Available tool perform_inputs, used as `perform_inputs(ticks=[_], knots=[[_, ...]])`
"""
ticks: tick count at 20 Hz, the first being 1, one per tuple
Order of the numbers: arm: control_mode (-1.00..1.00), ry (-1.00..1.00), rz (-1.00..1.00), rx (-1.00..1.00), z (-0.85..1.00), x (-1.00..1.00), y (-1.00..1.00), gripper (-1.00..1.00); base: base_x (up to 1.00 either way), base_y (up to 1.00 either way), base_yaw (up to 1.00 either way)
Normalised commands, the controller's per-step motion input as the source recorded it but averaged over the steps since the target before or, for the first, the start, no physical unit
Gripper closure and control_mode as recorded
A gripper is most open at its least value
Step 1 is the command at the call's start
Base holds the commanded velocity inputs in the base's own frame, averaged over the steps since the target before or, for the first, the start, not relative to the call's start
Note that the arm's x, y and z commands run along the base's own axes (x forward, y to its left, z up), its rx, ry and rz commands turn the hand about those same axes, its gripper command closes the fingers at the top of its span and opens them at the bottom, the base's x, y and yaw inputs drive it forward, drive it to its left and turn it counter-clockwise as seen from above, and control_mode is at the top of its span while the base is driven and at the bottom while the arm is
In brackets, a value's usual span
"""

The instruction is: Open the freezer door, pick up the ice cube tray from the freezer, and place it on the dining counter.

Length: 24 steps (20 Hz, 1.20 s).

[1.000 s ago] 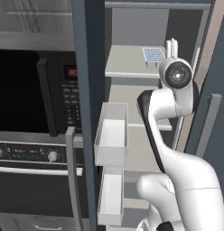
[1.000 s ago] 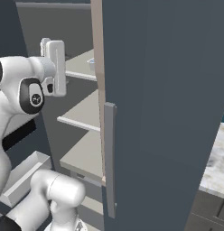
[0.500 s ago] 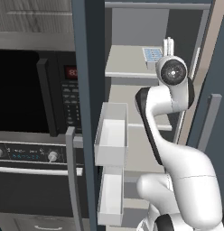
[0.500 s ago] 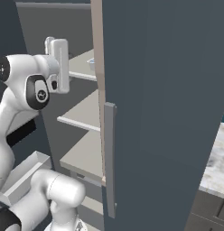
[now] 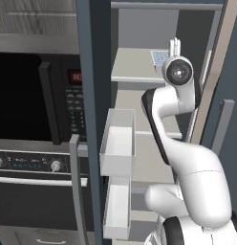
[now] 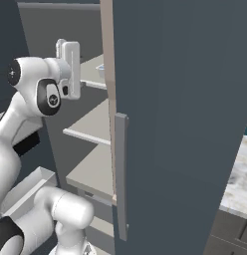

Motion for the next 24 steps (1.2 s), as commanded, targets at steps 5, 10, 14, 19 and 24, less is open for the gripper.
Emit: perform_inputs(ticks=[5,10,14,19,24], knots=[[-1.00,0.00,0.00,0.09,0.00,0.41,-0.08,-1.00,0.00,0.00,0.00],[-1.00,0.00,0.00,0.08,-0.01,0.37,-0.19,-1.00,0.00,0.00,0.00],[-1.00,0.00,0.00,0.01,-0.10,0.19,-0.13,-1.00,0.00,0.00,0.00],[-1.00,0.00,0.00,0.00,-0.01,0.18,0.00,-1.00,0.00,0.00,0.00],[-1.00,0.00,0.00,0.00,-0.01,0.33,0.00,-1.00,0.00,0.00,0.00]])
